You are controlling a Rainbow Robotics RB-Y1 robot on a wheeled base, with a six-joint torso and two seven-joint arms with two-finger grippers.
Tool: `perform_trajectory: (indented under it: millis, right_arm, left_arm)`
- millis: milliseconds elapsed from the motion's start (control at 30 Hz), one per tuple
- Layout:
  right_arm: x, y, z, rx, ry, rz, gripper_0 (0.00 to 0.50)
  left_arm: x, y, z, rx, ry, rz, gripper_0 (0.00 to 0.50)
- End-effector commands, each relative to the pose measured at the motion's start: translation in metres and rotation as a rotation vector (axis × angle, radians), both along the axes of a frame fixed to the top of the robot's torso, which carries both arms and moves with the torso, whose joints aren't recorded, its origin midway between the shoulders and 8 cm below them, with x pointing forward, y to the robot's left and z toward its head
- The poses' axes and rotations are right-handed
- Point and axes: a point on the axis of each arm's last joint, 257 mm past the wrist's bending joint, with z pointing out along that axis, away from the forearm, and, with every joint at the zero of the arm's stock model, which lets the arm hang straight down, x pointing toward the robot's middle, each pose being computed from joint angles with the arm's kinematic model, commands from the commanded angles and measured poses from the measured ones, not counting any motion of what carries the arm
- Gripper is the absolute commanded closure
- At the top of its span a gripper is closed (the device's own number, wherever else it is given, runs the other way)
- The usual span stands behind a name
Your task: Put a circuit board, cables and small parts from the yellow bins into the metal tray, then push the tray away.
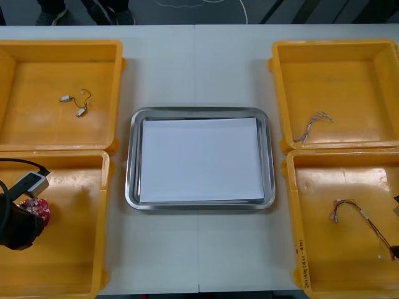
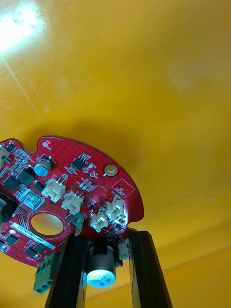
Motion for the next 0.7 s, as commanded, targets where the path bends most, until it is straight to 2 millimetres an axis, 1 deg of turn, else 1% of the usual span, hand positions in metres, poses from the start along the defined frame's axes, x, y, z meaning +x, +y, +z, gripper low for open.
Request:
perform_trajectory:
  millis: [33, 67, 133, 200, 233, 267, 300, 333, 367, 400, 433, 533, 633, 667, 700]
  right_arm:
    - [-0.003, 0.004, -0.007, -0.006, -0.02, 0.022, 0.0]
    - [-0.001, 0.005, -0.006, -0.006, -0.03, 0.03, 0.0]
    - [0.0, 0.007, -0.005, -0.002, -0.035, 0.031, 0.0]
    - [0.002, 0.011, -0.003, 0.001, -0.043, 0.04, 0.0]
    - [0.006, 0.013, 0.004, 0.001, -0.057, 0.048, 0.0]
    - [0.006, 0.016, 0.005, 0.0, -0.058, 0.054, 0.0]
    - [0.008, 0.017, 0.011, -0.002, -0.063, 0.057, 0.0]
    - [0.01, 0.021, 0.015, -0.002, -0.067, 0.066, 0.0]
    - [0.011, 0.024, 0.019, -0.004, -0.066, 0.074, 0.0]
    - [0.011, 0.024, 0.019, -0.004, -0.066, 0.074, 0.0]
    - [0.013, 0.029, 0.023, -0.002, -0.058, 0.08, 0.0]
    - [0.022, 0.035, 0.032, -0.006, -0.055, 0.094, 0.0]
    - [0.029, 0.039, 0.039, -0.005, -0.052, 0.1, 0.0]
    - [0.029, 0.039, 0.039, -0.005, -0.052, 0.1, 0.0]
    - [0.03, 0.04, 0.041, -0.005, -0.036, 0.098, 0.0]
  left_arm:
    - [-0.003, -0.004, 0.001, 0.002, -0.014, 0.025, 0.237]
    - [-0.002, -0.004, 0.001, 0.002, -0.015, 0.025, 0.2]
    - [-0.002, -0.004, 0.001, 0.005, -0.015, 0.027, 0.165]
    - [-0.002, -0.003, 0.001, 0.006, -0.015, 0.028, 0.159]
    - [-0.002, -0.003, 0.001, 0.008, -0.015, 0.028, 0.133]
    - [-0.002, -0.003, 0.001, 0.008, -0.015, 0.028, 0.124]
    - [-0.002, -0.002, 0.001, 0.01, -0.015, 0.03, 0.101]
    - [-0.002, -0.002, 0.001, 0.012, -0.015, 0.031, 0.067]
    - [-0.002, 0.0, 0.002, 0.012, -0.017, 0.035, 0.018]
    - [-0.002, 0.0, 0.002, 0.012, -0.017, 0.035, 0.018]
    - [0.0, 0.001, 0.005, 0.01, -0.026, 0.039, 0.0]
    - [0.001, 0.006, 0.012, 0.005, -0.035, 0.041, 0.0]
    - [0.0, 0.012, 0.023, 0.012, -0.032, 0.033, 0.0]
    - [0.0, 0.012, 0.023, 0.012, -0.032, 0.033, 0.0]
    - [0.001, 0.015, 0.03, 0.02, -0.034, 0.024, 0.0]
